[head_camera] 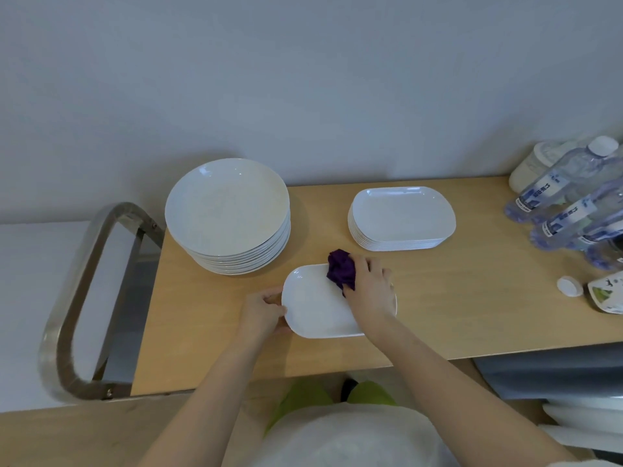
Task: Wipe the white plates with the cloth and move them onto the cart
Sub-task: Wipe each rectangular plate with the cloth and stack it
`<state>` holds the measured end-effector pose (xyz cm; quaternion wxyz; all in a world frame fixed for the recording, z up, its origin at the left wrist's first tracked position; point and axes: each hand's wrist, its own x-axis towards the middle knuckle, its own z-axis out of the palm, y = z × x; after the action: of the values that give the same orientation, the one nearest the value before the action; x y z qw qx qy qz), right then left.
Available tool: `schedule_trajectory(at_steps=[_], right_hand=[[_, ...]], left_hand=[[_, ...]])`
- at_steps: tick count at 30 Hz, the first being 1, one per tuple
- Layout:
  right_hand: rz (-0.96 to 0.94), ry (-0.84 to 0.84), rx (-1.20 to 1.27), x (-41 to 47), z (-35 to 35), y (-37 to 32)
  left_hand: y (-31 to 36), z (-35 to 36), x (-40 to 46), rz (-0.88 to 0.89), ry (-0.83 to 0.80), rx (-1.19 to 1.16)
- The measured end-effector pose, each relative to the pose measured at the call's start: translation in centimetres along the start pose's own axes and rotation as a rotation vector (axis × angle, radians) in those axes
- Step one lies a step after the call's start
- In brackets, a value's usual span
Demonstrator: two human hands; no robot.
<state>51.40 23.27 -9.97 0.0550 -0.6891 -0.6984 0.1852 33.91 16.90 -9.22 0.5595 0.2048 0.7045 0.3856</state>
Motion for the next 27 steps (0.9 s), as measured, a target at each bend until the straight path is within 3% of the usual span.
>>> schedule_trajectory(at_steps=[7, 12, 19, 22, 27], right_hand=[[-0.373, -0.078, -0.179, -2.1, 3.7, -5.2], [-0.512, -0.055, -0.297, -0.4, 3.2, -3.7], [-0.183, 0.079, -0.439, 0.3, -0.3, 3.0], [-0.156, 0.136, -0.534, -0.5, -0.9, 3.6], [-0.103, 0.041, -0.349, 1.0, 0.1, 1.2]], left_hand=[[-0.5, 0.1, 0.8, -0.013, 0.041, 0.010], [-1.1, 0.4, 1.0, -0.001, 0.080, 0.024], [-1.1, 0.7, 0.9, 0.036, 0.106, 0.071], [-1.3, 1.2, 0.6, 0.079, 0.126, 0.127], [-1.4, 1.5, 0.4, 0.086, 0.186, 0.156]])
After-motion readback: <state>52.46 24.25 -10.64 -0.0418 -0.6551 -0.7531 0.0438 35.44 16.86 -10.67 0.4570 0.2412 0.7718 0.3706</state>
